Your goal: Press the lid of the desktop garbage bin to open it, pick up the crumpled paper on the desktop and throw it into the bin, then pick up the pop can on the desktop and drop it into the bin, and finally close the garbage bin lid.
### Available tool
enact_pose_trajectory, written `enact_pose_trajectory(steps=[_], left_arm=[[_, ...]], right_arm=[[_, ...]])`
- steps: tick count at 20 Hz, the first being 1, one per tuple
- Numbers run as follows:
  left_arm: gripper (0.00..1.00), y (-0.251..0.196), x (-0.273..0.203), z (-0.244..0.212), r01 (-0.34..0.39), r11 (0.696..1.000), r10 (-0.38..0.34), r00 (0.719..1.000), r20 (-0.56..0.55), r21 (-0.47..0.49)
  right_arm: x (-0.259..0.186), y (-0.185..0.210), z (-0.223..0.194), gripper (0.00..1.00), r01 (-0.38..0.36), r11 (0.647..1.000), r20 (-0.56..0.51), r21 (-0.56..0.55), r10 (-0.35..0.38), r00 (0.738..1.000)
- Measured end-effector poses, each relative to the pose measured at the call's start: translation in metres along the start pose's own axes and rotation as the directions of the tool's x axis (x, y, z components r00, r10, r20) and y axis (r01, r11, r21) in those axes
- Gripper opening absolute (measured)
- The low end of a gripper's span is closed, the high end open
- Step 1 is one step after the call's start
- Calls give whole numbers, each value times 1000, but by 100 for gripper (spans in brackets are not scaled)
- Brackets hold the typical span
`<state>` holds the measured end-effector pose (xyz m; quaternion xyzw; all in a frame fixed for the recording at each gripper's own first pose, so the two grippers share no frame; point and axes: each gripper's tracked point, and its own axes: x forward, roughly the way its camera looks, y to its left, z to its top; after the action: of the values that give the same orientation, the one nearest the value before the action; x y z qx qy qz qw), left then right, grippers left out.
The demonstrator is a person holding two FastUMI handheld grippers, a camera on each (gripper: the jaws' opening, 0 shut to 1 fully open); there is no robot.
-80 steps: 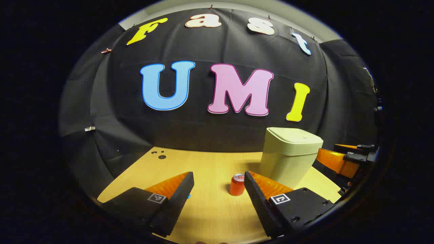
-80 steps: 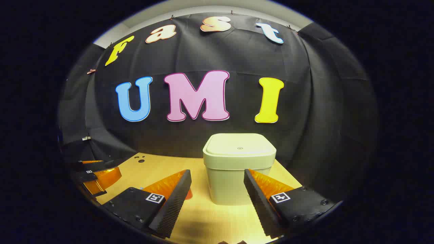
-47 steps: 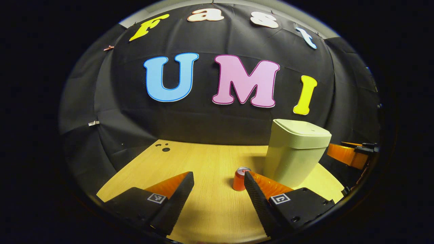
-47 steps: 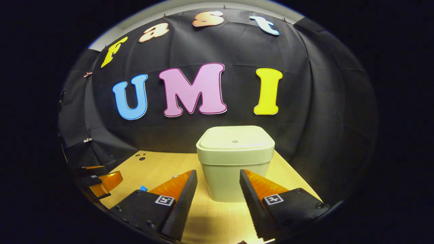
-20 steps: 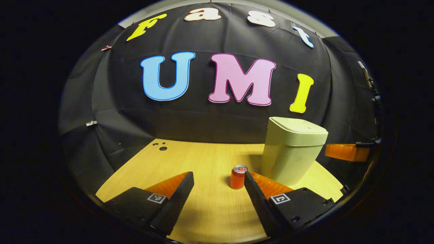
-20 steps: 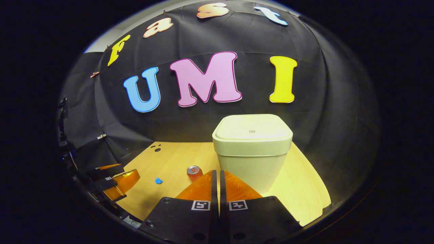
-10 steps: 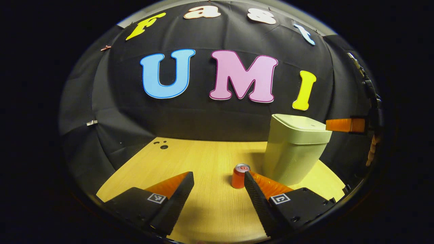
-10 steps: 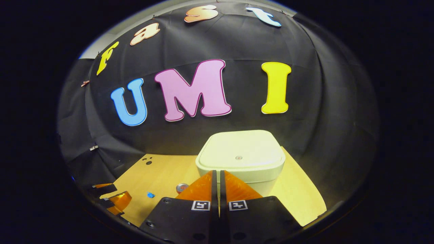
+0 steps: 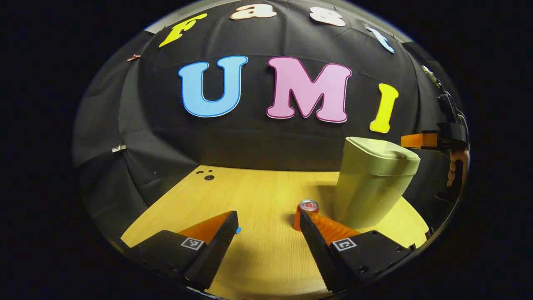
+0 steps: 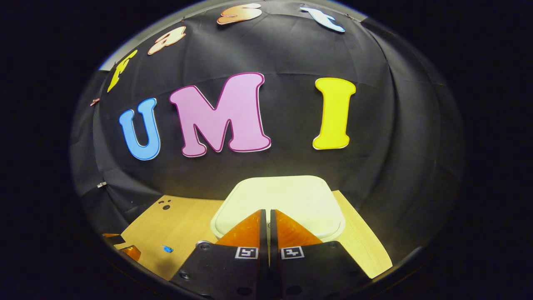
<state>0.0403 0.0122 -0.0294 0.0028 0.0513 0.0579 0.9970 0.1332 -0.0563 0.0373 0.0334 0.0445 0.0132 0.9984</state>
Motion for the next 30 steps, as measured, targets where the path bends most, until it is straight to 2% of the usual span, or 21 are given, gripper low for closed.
enact_pose_trajectory(steps=[2,6,11,16,19,26,30], left_arm=[[96,3,1,0,-13,1000,13,1000,-3,-6],[96,6,0,-3,-32,999,31,999,-11,-11],[96,5,-1,-10,-29,1000,29,999,-32,-4],[96,9,-6,-16,-25,1000,25,999,-43,-1],[96,15,-9,-19,-32,999,31,998,-48,-11],[96,43,-25,-22,-50,998,49,998,-33,-46],[96,63,-39,-28,-62,998,61,998,-19,-27]], right_arm=[[8,-6,-7,5,23,1000,-13,-21,-23,1000],[13,-5,-12,5,16,999,-19,-42,-17,1000],[13,-4,-14,5,19,999,-23,-49,-20,1000],[12,-3,-19,5,29,994,-14,-102,-30,999],[12,-3,-19,5,30,996,-5,-85,-31,1000],[11,4,-10,5,42,996,-9,-76,-42,999],[-4,9,13,5,77,995,48,-64,-74,996]])
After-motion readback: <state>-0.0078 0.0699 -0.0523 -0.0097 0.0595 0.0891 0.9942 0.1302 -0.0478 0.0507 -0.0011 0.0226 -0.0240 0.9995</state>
